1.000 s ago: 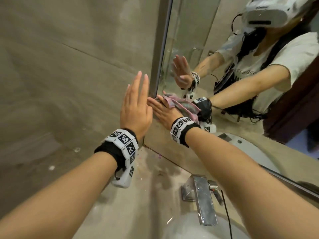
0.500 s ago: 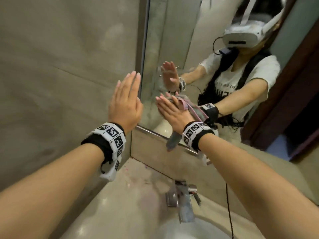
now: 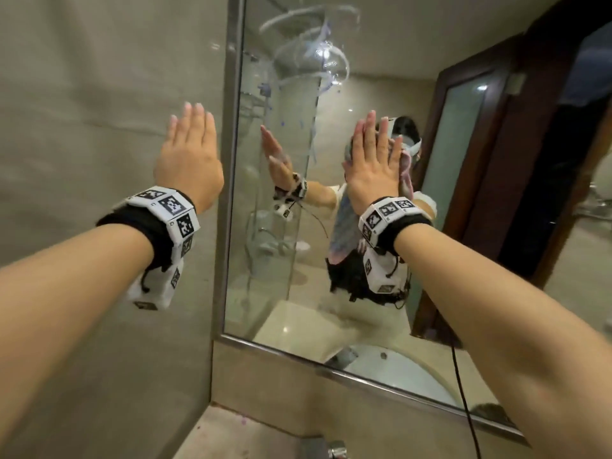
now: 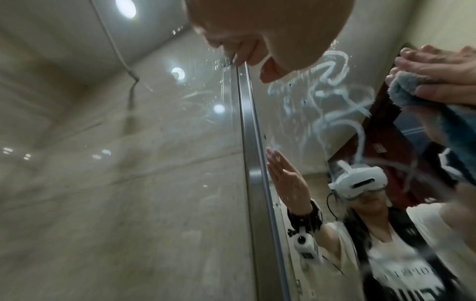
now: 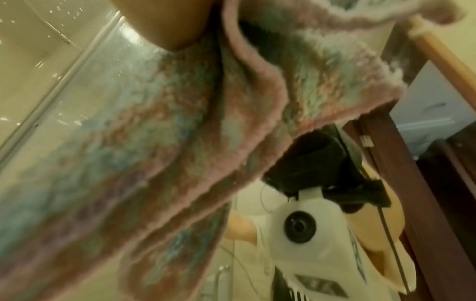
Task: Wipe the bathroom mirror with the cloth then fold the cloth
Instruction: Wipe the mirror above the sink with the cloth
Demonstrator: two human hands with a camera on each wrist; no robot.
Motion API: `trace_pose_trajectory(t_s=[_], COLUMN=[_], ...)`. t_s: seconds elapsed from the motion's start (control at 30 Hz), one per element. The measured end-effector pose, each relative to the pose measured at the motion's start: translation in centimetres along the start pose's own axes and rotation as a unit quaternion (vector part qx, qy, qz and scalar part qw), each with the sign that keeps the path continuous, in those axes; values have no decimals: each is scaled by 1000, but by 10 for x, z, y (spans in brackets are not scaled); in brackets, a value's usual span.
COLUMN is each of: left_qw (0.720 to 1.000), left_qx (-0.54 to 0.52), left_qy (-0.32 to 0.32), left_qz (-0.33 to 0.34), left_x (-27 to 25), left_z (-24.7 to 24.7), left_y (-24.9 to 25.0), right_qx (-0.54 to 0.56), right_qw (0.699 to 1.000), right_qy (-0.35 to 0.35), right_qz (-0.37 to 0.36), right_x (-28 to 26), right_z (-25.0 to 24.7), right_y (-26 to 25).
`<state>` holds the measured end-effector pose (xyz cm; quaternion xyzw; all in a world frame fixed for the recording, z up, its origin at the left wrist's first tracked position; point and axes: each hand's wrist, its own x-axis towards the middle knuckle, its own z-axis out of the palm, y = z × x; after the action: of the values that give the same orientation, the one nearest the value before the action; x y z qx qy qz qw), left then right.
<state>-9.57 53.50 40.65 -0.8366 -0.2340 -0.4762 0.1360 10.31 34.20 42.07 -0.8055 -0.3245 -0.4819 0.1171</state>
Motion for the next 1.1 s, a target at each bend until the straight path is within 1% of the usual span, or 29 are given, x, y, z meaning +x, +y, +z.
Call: trace_pose_trajectory(t_s=[0.07, 0.1, 0.2, 0.3, 0.4, 0.47, 0.57, 0.67, 0.73, 0.83, 0.93, 1.0, 1.1], left_qw=[999, 998, 996, 995, 994, 992, 982, 979, 977, 976, 975, 974, 972], left_qx=[35, 49, 69, 86, 97, 112, 156, 164, 165, 166, 164, 164, 176], left_qy=[-22, -33, -56, -44, -45, -60, -106, -125, -136, -138, -149, -155, -153], left_qz=[-14, -23, -32, -12, -5, 1, 11, 0, -8, -10, -13, -18, -16], left_x=[15, 20, 36, 59, 76, 80, 79, 83, 83, 84, 83, 83, 81], left_z=[-5, -7, -13, -21, -25, -23, -18, -19, -21, -21, -23, -23, -23], left_y=[-4, -6, -12, -17, -17, -16, -13, -10, -8, -10, -11, -10, -9], right_qx=[-23, -25, -22, -25, -31, -43, -59, -64, -71, -102, -120, -146, -190], right_qw=[1000, 999, 994, 985, 984, 986, 990, 993, 997, 993, 987, 979, 953], right_qy=[11, 21, 59, 86, 83, 77, 62, 45, 9, -32, -46, -53, -87], right_qz=[-1, 12, 86, 145, 157, 141, 115, 85, 33, -59, -95, -135, -220], right_x=[25, 38, 72, 100, 124, 140, 158, 175, 185, 195, 196, 193, 174], right_z=[-7, -12, -31, -44, -56, -64, -70, -72, -72, -63, -55, -53, -43], right_y=[-1, -2, -9, -16, -19, -22, -31, -48, -67, -95, -112, -120, -130])
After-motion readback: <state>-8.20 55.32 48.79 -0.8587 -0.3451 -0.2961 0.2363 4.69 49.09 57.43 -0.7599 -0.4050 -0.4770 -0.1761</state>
